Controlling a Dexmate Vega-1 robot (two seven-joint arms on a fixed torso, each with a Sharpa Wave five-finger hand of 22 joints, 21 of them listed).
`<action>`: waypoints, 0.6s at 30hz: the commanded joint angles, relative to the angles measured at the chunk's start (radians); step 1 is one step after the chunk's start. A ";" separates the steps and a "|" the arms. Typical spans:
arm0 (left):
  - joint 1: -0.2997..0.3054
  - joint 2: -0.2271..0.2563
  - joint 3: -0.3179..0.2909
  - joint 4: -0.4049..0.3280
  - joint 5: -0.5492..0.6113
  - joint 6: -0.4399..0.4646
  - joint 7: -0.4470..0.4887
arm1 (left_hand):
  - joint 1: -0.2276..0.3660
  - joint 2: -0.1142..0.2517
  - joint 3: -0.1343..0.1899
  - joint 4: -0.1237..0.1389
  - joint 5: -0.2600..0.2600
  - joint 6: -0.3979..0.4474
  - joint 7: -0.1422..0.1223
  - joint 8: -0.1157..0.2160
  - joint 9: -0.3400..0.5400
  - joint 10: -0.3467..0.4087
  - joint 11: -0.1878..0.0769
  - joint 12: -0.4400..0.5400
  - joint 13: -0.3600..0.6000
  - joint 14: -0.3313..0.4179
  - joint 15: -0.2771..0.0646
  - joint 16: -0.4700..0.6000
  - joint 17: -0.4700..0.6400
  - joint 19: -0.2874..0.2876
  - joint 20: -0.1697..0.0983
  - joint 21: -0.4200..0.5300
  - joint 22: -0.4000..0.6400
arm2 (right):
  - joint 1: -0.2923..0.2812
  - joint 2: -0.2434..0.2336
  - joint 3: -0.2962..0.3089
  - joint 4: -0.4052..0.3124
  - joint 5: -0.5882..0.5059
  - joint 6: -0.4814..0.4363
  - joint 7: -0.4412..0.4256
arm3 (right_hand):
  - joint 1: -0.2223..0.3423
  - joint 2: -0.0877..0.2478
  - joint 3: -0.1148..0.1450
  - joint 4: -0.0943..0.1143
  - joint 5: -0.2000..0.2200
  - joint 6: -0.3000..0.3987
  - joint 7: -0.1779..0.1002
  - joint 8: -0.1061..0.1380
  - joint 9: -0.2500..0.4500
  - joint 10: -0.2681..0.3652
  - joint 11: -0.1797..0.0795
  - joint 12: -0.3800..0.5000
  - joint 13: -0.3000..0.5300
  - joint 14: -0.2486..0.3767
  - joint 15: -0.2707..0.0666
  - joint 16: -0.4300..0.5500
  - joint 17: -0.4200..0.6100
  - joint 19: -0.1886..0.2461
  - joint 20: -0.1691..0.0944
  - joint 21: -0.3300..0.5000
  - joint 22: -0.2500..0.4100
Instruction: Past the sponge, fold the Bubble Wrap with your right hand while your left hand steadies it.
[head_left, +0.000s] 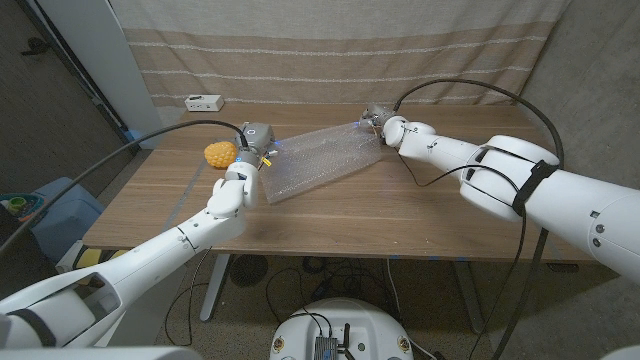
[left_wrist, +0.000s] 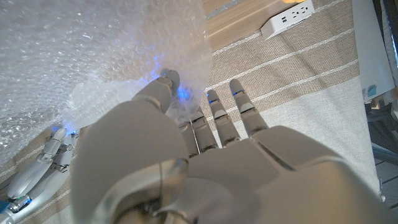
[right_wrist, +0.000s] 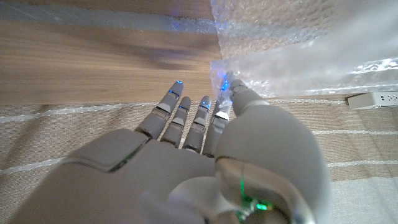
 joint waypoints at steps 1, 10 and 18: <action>-0.062 -0.057 0.065 0.120 0.042 0.018 0.023 | -0.009 -0.005 -0.005 0.003 0.005 0.046 0.036 -0.006 0.002 -0.001 -0.006 -0.006 0.004 0.006 -0.024 0.000 0.003 -0.004 -0.002 0.008 0.001 | 0.023 -0.010 -0.032 0.011 0.089 -0.041 0.047 | -0.033 -0.022 -0.012 0.019 -0.012 -0.076 -0.012 -0.043 -0.004 -0.027 0.011 -0.003 0.002 -0.011 -0.080 -0.007 0.001 -0.006 0.022 -0.009 0.006; -0.079 -0.070 0.097 0.147 0.079 0.075 0.022 | -0.030 0.000 -0.010 0.008 0.004 -0.077 -0.006 -0.071 -0.006 -0.019 -0.008 -0.019 0.005 -0.008 -0.016 -0.006 0.003 -0.018 -0.001 0.010 0.000 | -0.004 -0.026 0.045 0.050 0.108 0.112 -0.030 | -0.076 -0.040 -0.025 0.038 -0.017 -0.093 0.001 -0.062 -0.007 -0.033 0.025 0.000 0.002 -0.005 -0.058 -0.017 -0.007 -0.013 0.045 -0.012 0.006; -0.105 -0.071 0.156 0.148 0.167 0.170 -0.052 | -0.182 -0.025 -0.120 0.059 -0.050 -0.736 -0.122 -0.180 -0.063 -0.286 0.005 -0.045 0.007 -0.149 0.015 -0.005 0.016 -0.089 0.008 -0.002 -0.007 | -0.025 -0.027 0.079 0.094 0.087 0.249 -0.138 | -0.120 -0.024 -0.029 0.067 -0.018 -0.089 0.001 -0.072 -0.008 -0.020 0.029 0.008 0.002 0.021 -0.054 -0.015 -0.008 -0.014 0.051 -0.012 0.007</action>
